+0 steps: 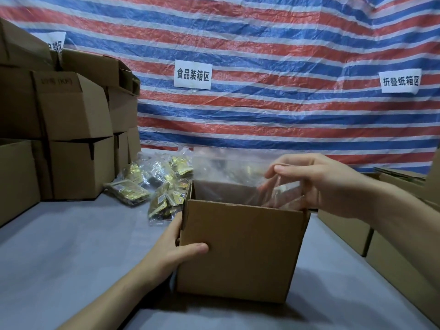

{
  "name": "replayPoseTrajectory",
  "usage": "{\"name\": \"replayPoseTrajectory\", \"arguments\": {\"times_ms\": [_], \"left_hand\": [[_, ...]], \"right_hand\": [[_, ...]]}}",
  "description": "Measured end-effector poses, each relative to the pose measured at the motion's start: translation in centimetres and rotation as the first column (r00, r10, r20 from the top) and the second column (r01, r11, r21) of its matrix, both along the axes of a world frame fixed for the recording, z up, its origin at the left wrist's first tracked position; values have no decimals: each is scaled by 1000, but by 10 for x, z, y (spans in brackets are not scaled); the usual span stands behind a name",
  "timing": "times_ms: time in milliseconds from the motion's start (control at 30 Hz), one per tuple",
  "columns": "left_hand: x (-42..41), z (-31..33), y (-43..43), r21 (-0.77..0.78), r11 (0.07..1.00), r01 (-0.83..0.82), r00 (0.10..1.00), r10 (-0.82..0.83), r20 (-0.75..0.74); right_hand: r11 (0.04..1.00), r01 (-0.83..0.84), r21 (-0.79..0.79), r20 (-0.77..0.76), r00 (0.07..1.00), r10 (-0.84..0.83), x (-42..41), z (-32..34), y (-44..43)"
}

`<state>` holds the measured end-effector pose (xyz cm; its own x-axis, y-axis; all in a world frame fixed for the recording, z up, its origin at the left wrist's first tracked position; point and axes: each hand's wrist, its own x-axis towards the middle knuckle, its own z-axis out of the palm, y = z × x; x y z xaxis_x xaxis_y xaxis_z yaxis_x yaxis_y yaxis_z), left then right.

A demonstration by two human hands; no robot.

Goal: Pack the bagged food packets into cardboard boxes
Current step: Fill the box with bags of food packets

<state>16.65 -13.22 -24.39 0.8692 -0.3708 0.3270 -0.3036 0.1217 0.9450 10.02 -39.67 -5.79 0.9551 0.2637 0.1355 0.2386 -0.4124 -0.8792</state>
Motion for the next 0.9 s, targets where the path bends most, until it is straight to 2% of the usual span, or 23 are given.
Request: {"name": "replayPoseTrajectory", "arguments": {"times_ms": [100,167,267,333,433,500,567,633,733,833,900], "left_hand": [[1,-2,1,49,997,-63,997,60,44],[2,-3,2,67,994,-88,994,83,72],[2,-5,1,68,991,-117,988,109,106],[2,-4,0,64,990,-123,986,115,121],[1,-2,0,85,987,-139,980,124,157],[1,-2,0,96,986,-140,978,122,171],[1,-3,0,97,985,-146,975,126,182],[2,-4,0,95,985,-145,972,124,199],[3,-3,1,110,983,-148,970,123,208],[2,-2,1,112,982,-155,968,128,215],[3,-3,1,118,980,-159,968,131,213]], "right_hand": [[999,6,53,-96,995,-1,-2,-1,-6],[997,82,-8,-108,991,-83,0,-3,-7],[963,225,-151,-12,973,-230,6,-7,-4],[910,320,-263,79,947,-310,10,-11,1],[770,412,-488,202,911,-359,15,-17,12],[687,417,-596,230,908,-351,18,-16,20],[666,385,-639,213,921,-327,21,-15,25],[748,324,-579,156,945,-289,20,-10,26],[951,127,-281,-30,990,-141,12,4,20],[998,-4,-58,-164,986,-6,5,15,12],[998,6,-65,-205,979,-19,4,12,12]]}}
